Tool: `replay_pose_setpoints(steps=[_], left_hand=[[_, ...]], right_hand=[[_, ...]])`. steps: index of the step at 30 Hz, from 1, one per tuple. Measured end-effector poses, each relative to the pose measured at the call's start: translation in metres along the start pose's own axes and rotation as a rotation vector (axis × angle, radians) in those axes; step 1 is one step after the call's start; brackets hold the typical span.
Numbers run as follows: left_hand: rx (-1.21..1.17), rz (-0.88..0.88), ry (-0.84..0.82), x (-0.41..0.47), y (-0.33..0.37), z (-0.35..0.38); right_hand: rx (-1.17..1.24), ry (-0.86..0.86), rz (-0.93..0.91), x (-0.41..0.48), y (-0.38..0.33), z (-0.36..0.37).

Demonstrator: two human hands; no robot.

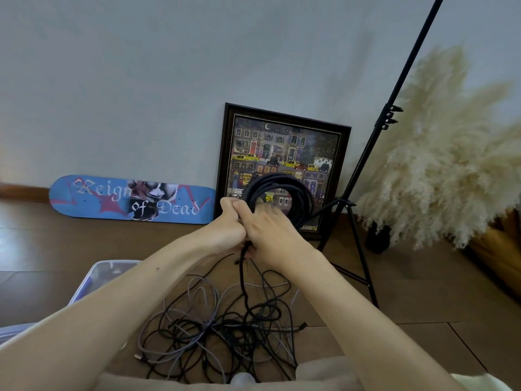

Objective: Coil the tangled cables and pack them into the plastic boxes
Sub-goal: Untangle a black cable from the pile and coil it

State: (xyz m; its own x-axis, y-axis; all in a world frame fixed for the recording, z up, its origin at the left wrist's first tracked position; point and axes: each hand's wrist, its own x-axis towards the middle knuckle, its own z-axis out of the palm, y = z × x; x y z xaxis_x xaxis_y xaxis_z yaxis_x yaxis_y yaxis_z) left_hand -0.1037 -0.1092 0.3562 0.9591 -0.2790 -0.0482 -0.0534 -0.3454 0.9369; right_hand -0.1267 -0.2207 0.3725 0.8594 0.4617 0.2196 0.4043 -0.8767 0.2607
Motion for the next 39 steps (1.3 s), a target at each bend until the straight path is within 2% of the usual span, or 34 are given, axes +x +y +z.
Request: replay_pose_setpoints(steps=[3,5,6,8,10,12,15,18,21,22,24,28,30,35,39], left_hand=[[-0.144,-0.047,-0.070,-0.007,0.004,0.003],[-0.223,-0.084,-0.180,-0.008,-0.002,0.002],[-0.197,-0.097,-0.263,-0.008,-0.008,0.002],[0.004,-0.110,-0.446,-0.011,-0.019,0.005],[0.189,-0.096,-0.532,-0.014,-0.026,0.014],[0.244,-0.021,-0.448,-0.011,-0.027,0.019],[0.187,0.140,-0.067,0.001,-0.019,0.010],[-0.024,0.310,0.169,0.000,0.009,-0.009],[0.013,0.400,0.164,-0.007,0.034,-0.021],[0.027,0.397,0.150,-0.010,0.037,-0.023],[0.006,0.366,0.133,-0.012,0.035,-0.028],[-0.075,0.286,0.133,-0.011,0.027,-0.034],[-0.091,0.246,0.125,-0.010,0.023,-0.035],[-0.224,0.160,0.091,-0.010,0.016,-0.032],[-0.365,0.148,-0.052,-0.010,0.016,-0.038]], right_hand=[[-0.023,0.024,0.039,0.001,0.003,-0.002],[-0.007,0.056,0.056,-0.002,0.009,-0.003],[-0.004,0.081,0.066,-0.003,0.012,-0.003],[0.005,0.158,0.110,-0.007,0.017,0.000],[0.036,0.232,0.174,-0.008,0.021,0.001],[0.066,0.268,0.244,-0.007,0.024,0.002],[0.104,0.258,0.351,-0.008,0.034,0.000],[0.247,0.050,0.386,-0.009,0.048,0.000],[0.868,-0.266,0.404,-0.010,0.050,0.000],[1.052,-0.325,0.391,-0.011,0.049,0.001],[1.265,-0.353,0.348,-0.013,0.050,-0.001],[1.520,-0.360,0.269,-0.016,0.053,-0.010],[1.552,-0.335,0.235,-0.018,0.051,-0.013],[1.638,-0.292,0.304,-0.015,0.049,-0.012],[1.740,-0.340,0.372,-0.014,0.050,-0.014]])
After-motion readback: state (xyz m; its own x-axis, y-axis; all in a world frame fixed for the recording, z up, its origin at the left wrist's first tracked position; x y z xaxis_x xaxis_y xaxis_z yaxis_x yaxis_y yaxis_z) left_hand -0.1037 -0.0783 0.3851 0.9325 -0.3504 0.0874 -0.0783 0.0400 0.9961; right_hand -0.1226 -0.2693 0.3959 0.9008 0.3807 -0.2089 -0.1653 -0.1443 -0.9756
